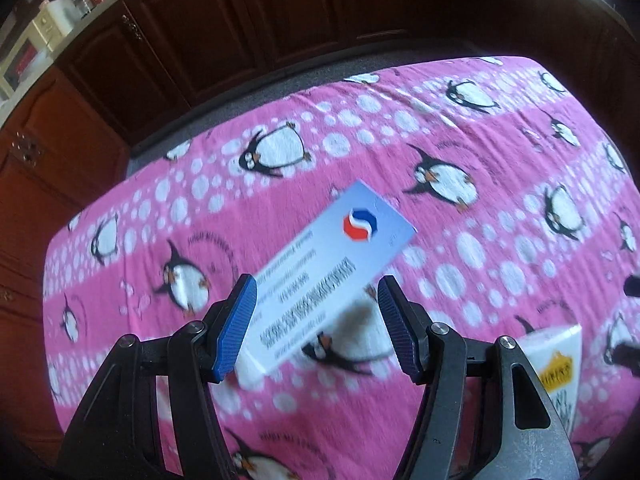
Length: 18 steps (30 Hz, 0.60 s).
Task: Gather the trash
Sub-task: 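Grasp the white tablet box with the left tool while the right tool grasps the milk carton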
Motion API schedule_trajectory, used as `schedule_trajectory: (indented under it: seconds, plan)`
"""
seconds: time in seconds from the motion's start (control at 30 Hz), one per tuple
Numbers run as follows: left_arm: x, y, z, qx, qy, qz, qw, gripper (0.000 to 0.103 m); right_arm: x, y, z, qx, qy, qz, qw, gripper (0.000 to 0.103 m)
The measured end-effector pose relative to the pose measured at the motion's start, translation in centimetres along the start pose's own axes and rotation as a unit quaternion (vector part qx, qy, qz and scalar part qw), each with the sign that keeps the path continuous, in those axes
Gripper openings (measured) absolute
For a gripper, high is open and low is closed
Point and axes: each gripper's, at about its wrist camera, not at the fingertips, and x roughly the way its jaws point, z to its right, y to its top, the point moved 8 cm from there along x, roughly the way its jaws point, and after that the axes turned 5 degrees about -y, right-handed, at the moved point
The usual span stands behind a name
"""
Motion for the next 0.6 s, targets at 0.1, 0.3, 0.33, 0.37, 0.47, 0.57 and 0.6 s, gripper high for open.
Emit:
schedule_trajectory:
  seconds: [0.1,0.3,0.33,0.37,0.47,0.57,0.6]
  plan:
    - [0.5,0.6,0.0,0.005,0.001,0.000,1.0000,0.062,0.7,0.2,-0.5,-0.002,0.005,-0.007,1.000,0.062]
    - [0.7,0.9,0.1,0.009,0.008,0.002,0.9999,0.052,1.4,0.3,-2.6,-0.007,0.027,-0.016,0.999,0.062]
    - [0.5,0.9,0.0,0.009,0.010,0.003,0.9999,0.043,1.5,0.4,-2.9,-0.008,0.030,-0.016,0.999,0.062]
    - [0.0,0.4,0.2,0.007,0.012,0.004,0.9999,0.039,1.7,0.4,-3.2,-0.009,0.032,-0.017,0.999,0.062]
    - [-0.9,-0.3,-0.5,-0.013,-0.004,0.002,0.9999,0.022,2.0,0.5,-4.2,-0.015,0.043,-0.021,0.999,0.064]
    - [-1.2,-0.7,-0.9,-0.023,-0.029,0.001,0.9993,0.019,2.4,0.6,-5.1,-0.025,0.044,-0.022,0.999,0.064]
    - [-1.3,-0.7,-1.0,-0.022,-0.028,0.004,0.9994,0.020,2.4,0.7,-5.3,-0.028,0.045,-0.021,0.998,0.064]
